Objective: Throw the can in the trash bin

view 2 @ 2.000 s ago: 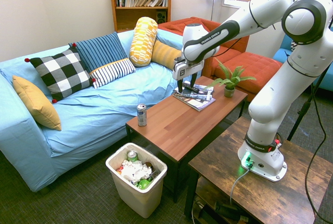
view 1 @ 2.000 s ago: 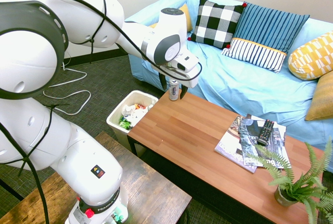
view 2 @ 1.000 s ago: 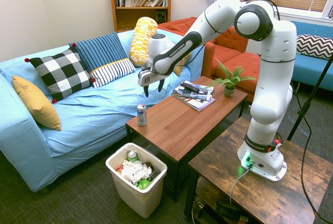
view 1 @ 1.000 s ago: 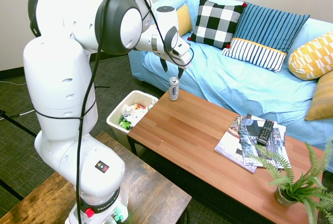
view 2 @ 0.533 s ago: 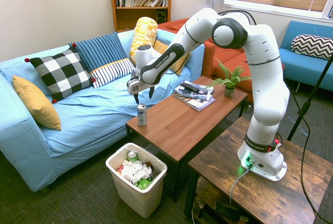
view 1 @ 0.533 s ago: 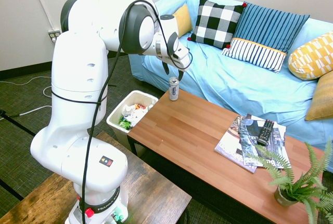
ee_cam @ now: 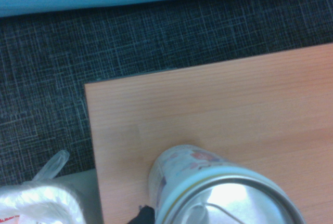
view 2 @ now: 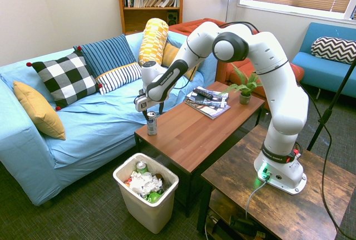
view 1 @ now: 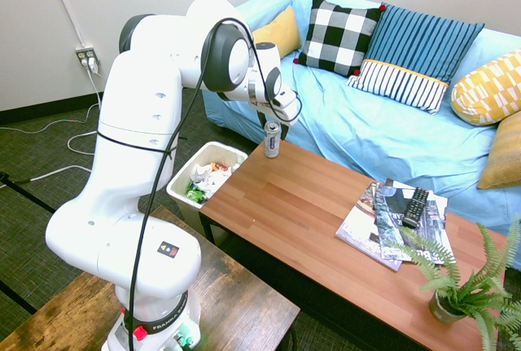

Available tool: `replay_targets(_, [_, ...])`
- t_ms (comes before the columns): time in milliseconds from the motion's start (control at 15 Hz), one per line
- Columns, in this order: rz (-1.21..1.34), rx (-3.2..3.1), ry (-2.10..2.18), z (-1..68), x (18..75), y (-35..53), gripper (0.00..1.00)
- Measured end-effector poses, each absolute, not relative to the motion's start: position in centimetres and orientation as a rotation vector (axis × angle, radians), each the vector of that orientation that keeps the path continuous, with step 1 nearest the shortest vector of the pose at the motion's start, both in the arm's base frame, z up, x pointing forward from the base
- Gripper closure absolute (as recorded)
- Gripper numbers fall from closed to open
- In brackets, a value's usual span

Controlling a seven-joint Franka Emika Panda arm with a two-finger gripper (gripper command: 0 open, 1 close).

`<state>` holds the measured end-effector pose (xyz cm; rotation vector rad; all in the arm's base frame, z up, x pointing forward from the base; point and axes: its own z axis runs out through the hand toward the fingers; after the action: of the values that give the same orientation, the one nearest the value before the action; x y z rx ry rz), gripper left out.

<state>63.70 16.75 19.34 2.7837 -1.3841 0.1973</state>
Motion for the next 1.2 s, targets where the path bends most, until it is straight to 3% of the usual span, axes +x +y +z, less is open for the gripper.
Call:
replay_targets(133, [0.187,2.782,-1.381,18.6,63.8,17.0,0.0])
replay_targets(200, [0.184,2.783,-1.38,18.4,63.8,17.2,1.0])
replay_targets(1200, [0.164,2.784,-1.408,17.9,64.0,17.7,1.0])
